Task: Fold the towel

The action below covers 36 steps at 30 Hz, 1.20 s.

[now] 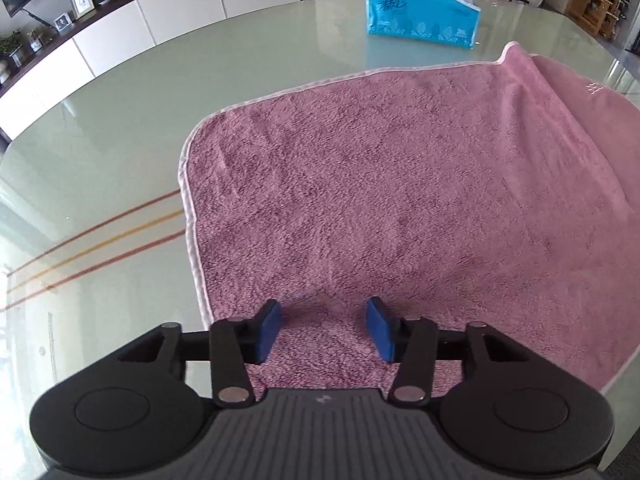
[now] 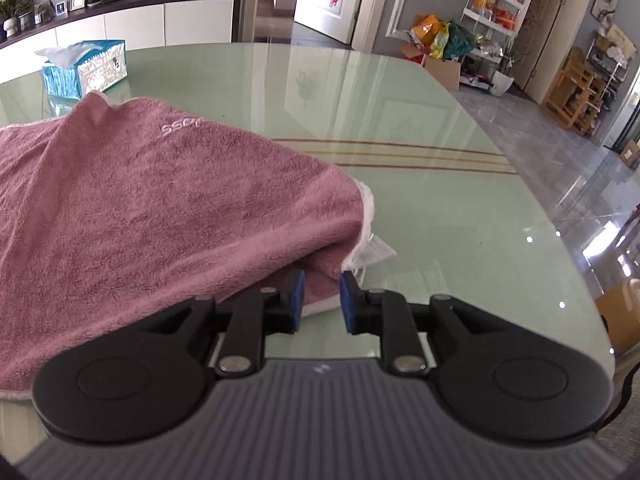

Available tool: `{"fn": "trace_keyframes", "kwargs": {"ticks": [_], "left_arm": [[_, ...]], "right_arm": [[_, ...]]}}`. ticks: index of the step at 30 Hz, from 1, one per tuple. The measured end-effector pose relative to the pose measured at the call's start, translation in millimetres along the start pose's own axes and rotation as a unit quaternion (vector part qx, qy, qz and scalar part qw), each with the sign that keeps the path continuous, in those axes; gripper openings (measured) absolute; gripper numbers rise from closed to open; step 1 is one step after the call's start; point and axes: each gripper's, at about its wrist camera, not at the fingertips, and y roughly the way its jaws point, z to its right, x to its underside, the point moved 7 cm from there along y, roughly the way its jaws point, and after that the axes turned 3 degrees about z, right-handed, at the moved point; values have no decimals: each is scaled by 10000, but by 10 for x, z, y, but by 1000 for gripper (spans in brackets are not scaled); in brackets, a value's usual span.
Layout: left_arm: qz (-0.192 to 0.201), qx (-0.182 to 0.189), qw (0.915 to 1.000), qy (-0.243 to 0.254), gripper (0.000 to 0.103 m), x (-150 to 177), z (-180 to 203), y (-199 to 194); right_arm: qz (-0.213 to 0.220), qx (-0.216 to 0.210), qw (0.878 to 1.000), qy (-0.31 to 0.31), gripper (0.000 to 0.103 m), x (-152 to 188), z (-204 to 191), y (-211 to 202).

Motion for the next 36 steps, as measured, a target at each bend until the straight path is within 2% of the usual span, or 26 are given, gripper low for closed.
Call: {"fn": "trace_keyframes", "kwargs": {"ticks": [3, 7, 11, 14, 17, 27, 28, 29, 30, 32, 36], "left_arm": [[-32, -79, 9999, -56, 62, 33, -79, -29], [-96, -309, 9995, -35, 66, 81, -222, -51], [-196, -526, 9984, -70, 67, 102, -360, -51], [-218, -587, 9980, -49, 67, 88, -353, -41], [-205, -645, 9977, 26, 67, 61, -300, -34], [-177, -667, 9976, 76, 66, 47, -340, -73], [-174, -652, 9977, 87, 63, 54, -336, -98], [-166, -621, 9979, 97, 54, 62, -323, -128], [-140, -570, 9982, 110, 51, 78, -305, -167], [-35, -420, 9990, 159, 53, 124, -253, -273], [283, 15, 9992, 275, 61, 161, -66, -488]], "right_arm": [[-27, -111, 9998, -154, 19, 15, -64, -7], [-1, -560, 9984, -77, 19, 27, -168, -48], [-155, -482, 9984, -244, 19, 35, -183, 71], [-315, -701, 9970, -11, 19, 21, -155, 182], [-541, -658, 9962, -162, 19, 33, -112, 169], [-1152, -452, 9918, -319, 20, 468, 145, -179], [-1268, -405, 9901, -440, 21, 483, 146, -205], [-1384, -358, 9881, -561, 23, 497, 147, -231], [-1473, -256, 9864, -688, 28, 505, 148, -251], [-1408, -70, 9863, -862, 29, 469, 138, -305], [-873, -280, 9946, -480, 30, 268, 42, -343]]}}
